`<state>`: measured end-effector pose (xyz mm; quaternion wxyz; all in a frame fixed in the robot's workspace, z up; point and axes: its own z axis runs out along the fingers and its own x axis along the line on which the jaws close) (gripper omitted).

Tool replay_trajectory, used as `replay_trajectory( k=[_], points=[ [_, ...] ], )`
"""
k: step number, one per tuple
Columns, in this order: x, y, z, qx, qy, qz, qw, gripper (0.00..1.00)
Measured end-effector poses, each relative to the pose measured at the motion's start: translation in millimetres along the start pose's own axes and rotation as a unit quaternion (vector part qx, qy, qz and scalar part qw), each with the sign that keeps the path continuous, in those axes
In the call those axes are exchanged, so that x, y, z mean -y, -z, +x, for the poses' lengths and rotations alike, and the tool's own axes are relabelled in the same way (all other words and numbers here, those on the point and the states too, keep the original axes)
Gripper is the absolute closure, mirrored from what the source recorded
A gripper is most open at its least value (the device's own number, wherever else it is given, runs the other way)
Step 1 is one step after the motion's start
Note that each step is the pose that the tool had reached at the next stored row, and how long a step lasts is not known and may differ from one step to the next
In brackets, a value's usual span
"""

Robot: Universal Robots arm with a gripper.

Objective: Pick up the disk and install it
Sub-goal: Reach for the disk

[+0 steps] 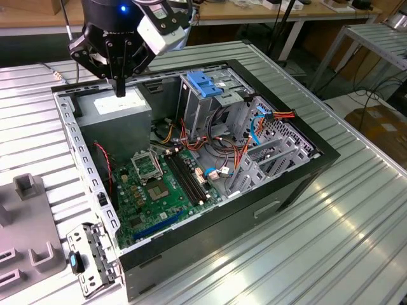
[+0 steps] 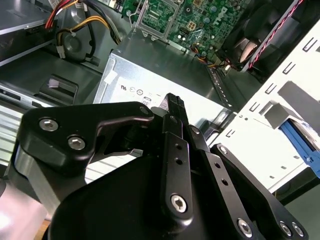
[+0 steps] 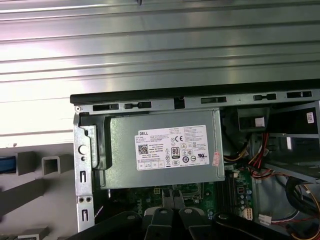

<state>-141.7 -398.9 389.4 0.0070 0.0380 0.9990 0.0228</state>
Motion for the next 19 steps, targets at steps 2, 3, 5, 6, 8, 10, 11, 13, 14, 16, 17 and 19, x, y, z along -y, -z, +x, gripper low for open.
replay_trajectory(
  k=[2, 3, 5, 6, 8, 10, 11, 13, 14, 16, 17, 19],
  points=[
    [0.0, -0.1, 0.3, -0.0001, 0.000, 0.0000, 1.00000, 0.89],
    [0.0, -0.1, 0.6, -0.0001, 0.000, -0.0001, 1.00000, 0.89],
    [0.1, -0.2, 1.2, -0.0001, 0.000, -0.0001, 1.00000, 0.89],
    [0.1, -0.2, 1.5, -0.0002, 0.000, -0.0001, 1.00000, 0.89],
    [0.2, -0.2, 2.2, -0.0002, 0.000, -0.0002, 1.00000, 0.89],
    [0.2, -0.2, 3.1, -0.0002, 0.000, -0.0002, 1.00000, 0.89],
    [0.3, -0.2, 3.6, -0.0002, 0.000, -0.0003, 1.00000, 0.89],
    [0.4, -0.3, 4.8, -0.0002, 0.000, -0.0004, 1.00000, 0.89],
    [0.3, -0.4, 5.1, -0.0002, 0.000, -0.0004, 1.00000, 0.89],
    [0.3, -0.3, 5.4, -0.0003, 0.000, -0.0004, 1.00000, 0.89],
    [0.4, -0.4, 6.1, -0.0002, 0.000, -0.0006, 1.00000, 0.89],
    [0.6, -0.5, 8.4, -0.0003, 0.000, -0.0006, 1.00000, 0.89]
  ],
)
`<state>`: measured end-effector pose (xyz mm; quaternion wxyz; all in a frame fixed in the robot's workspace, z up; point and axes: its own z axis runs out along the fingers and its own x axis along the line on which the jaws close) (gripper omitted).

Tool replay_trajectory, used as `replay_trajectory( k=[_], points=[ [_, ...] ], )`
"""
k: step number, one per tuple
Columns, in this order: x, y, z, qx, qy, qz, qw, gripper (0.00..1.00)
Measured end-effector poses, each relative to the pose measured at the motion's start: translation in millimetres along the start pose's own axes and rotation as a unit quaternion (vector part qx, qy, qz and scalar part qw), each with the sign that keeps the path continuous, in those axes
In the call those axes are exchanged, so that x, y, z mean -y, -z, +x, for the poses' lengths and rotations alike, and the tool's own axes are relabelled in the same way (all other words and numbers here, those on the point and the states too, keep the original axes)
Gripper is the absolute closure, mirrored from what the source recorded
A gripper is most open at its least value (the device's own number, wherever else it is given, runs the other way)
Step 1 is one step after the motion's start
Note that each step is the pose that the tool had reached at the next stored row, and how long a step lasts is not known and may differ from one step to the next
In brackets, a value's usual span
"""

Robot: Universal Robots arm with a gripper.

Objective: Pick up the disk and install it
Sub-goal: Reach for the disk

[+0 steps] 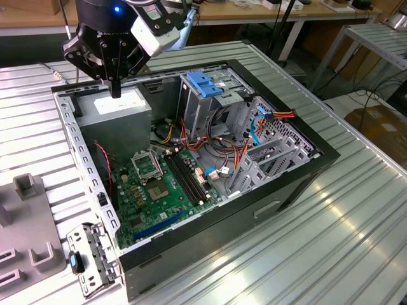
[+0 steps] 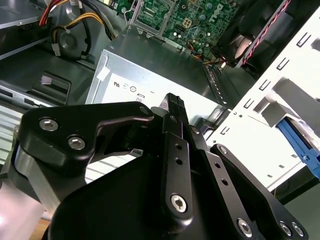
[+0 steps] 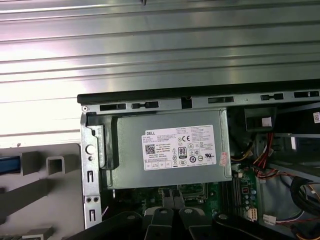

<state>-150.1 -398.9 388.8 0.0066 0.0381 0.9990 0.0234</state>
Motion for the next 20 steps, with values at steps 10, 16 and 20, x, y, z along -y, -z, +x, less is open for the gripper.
replay_trajectory(
  k=[10, 16, 20],
  points=[
    [0.7, -0.2, 9.8, -0.0003, 0.000, -0.0001, 1.00000, 0.89],
    [1.1, -0.3, 14.8, -0.0006, 0.000, -0.0001, 1.00000, 0.89],
    [1.3, -0.5, 17.5, -0.0009, 0.000, -0.0001, 1.00000, 0.89]
  ],
)
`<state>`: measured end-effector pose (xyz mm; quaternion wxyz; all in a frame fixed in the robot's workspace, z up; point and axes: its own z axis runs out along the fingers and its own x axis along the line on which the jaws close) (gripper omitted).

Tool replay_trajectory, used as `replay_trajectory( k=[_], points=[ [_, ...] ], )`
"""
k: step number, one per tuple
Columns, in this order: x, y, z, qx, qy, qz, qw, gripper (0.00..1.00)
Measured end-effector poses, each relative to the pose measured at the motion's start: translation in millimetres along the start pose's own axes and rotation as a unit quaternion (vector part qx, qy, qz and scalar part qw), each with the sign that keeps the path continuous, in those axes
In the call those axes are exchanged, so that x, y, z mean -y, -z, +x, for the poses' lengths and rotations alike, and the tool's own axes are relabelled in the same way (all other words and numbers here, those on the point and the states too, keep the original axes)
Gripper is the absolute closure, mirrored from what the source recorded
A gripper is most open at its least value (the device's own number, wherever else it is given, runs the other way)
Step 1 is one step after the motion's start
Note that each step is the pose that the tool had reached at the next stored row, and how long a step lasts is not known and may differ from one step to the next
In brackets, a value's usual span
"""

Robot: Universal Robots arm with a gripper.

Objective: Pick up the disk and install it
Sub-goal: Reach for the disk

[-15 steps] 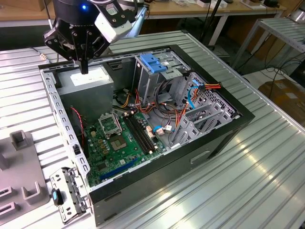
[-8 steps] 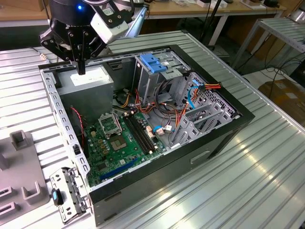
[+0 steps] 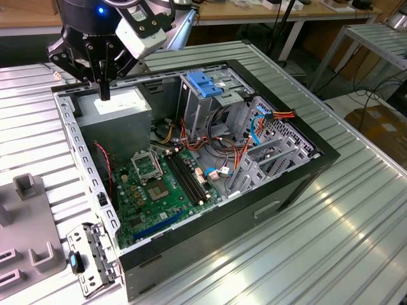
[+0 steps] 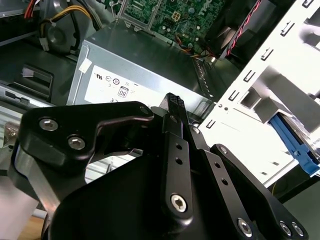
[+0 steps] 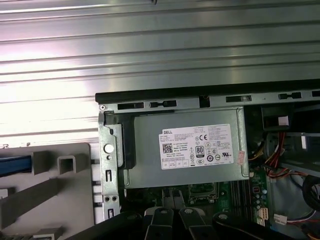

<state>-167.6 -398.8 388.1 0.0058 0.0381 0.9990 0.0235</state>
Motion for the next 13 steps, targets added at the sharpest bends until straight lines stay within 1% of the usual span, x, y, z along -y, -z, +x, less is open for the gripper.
replay_trajectory(
  k=[13],
  points=[
    [0.8, -0.7, 9.5, -0.0009, 0.000, 0.0001, 1.00000, 0.89]
  ],
)
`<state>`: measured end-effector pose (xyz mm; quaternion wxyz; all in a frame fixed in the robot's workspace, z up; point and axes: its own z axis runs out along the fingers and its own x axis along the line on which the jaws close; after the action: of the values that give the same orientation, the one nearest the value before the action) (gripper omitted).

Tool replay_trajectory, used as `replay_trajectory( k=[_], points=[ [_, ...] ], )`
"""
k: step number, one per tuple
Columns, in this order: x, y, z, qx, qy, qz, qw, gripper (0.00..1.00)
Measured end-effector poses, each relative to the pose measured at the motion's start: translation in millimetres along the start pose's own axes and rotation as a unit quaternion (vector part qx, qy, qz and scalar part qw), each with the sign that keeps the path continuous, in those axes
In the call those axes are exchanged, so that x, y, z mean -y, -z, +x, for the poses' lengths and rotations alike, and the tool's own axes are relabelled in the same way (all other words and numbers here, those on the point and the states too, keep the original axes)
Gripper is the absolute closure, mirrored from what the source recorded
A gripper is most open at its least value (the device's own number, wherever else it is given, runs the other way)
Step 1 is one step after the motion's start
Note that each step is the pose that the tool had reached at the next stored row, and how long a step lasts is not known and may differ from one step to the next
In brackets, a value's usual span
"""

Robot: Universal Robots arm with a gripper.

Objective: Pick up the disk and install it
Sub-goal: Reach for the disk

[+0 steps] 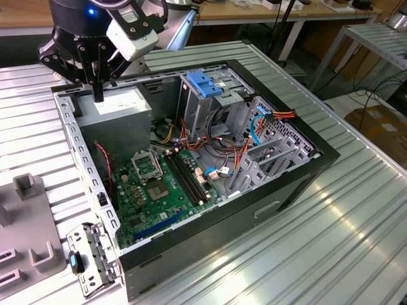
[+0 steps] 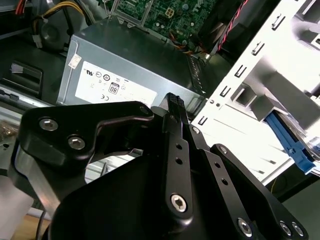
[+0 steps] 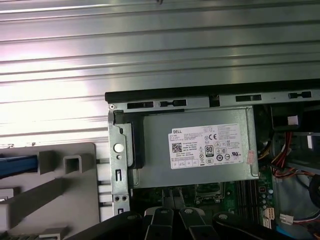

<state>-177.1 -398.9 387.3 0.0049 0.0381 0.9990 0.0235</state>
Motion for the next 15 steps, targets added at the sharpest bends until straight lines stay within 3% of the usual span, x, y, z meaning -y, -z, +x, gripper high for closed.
replay_trajectory(
  k=[15],
  points=[
    [0.8, -0.6, 9.5, -0.0012, 0.000, 0.0000, 1.00000, 0.89]
  ],
)
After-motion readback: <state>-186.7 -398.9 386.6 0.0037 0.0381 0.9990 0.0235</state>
